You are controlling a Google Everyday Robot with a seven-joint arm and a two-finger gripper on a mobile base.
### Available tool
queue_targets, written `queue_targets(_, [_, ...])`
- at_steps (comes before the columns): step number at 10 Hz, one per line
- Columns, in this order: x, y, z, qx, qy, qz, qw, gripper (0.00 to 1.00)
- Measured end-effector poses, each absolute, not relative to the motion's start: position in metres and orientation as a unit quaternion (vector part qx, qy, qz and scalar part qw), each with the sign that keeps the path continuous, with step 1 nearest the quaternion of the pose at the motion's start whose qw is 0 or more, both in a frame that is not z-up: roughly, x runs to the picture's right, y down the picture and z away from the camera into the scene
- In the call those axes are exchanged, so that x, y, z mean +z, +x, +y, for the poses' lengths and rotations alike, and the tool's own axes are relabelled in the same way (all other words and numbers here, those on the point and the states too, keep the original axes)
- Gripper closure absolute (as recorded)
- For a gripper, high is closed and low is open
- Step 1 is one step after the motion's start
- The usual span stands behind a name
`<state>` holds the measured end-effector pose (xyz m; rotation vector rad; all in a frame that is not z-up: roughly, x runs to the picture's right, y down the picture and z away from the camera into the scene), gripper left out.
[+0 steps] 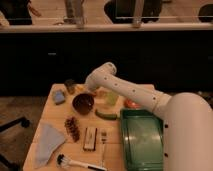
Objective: Place banana in paper cup
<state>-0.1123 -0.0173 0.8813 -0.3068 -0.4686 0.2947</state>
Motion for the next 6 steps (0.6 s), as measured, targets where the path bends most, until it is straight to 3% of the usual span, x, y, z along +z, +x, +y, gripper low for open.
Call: queue_targets(6, [0.893,-0.061,-0.031,0.242,-0.127,-0.256,0.927,0.99])
